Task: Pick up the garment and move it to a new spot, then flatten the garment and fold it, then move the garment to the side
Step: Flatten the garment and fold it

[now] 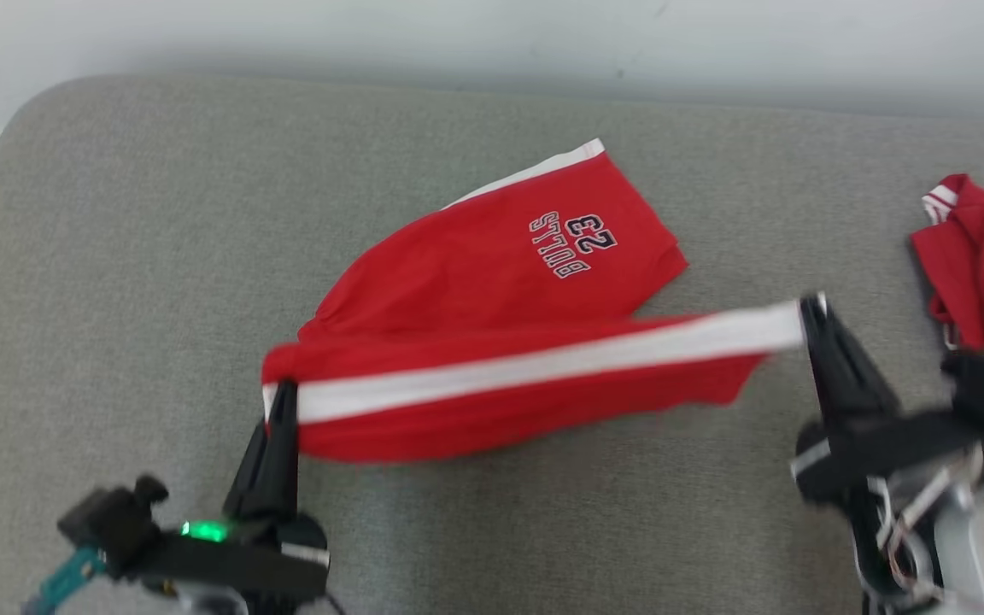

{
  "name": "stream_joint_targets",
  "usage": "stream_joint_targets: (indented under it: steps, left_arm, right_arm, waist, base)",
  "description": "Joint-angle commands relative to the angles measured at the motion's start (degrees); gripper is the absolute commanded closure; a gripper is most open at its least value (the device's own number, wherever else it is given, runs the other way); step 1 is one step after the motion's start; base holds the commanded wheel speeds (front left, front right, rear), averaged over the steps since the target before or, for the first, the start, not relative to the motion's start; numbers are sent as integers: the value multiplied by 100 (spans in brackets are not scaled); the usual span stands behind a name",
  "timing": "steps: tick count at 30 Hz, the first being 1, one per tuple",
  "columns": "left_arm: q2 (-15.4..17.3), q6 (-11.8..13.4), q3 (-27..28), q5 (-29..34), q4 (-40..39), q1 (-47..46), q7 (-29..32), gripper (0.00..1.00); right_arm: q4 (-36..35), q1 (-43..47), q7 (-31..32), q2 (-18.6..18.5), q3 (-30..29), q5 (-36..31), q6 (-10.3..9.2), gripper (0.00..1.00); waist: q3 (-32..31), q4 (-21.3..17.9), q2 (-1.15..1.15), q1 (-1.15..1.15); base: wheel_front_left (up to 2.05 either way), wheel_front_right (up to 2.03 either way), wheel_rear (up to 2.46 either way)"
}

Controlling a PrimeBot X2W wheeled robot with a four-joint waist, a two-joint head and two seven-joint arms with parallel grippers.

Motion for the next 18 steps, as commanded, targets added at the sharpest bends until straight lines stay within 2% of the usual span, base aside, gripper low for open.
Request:
stream_joint_targets:
  steps: [1, 8, 11, 12, 18]
  left_arm:
    - [-27, -29, 46, -71, 109, -277, 36, 100]
    - [-214, -140, 287, -633, 967, -1434, 202, 100]
    - [-291, -178, 348, -825, 1416, -1882, 271, 100]
    - [-357, -195, 287, -902, 1729, -2174, 358, 100]
    - [-491, -234, 104, -1002, 2342, -2759, 339, 100]
  right_arm:
    - [230, -400, 7, -60, 19, -51, -16, 100]
    - [1762, -2300, -11, -129, 450, -256, -15, 100]
    - [2606, -3148, -136, -104, 616, -325, -15, 100]
    - [3176, -3651, -224, -159, 705, -404, -15, 100]
    - [4489, -4715, -462, -150, 886, -600, -15, 100]
  waist:
    - [157, 137, -1, -1]
    - [546, 219, -1, -1]
    - [731, 247, -1, -1]
    - [849, 362, -1, -1]
    - [1122, 610, -1, -1]
  base:
    - [0, 0, 0]
    - [0, 0, 0]
    - [0, 0, 0]
    - [0, 0, 0]
    - [0, 0, 0]
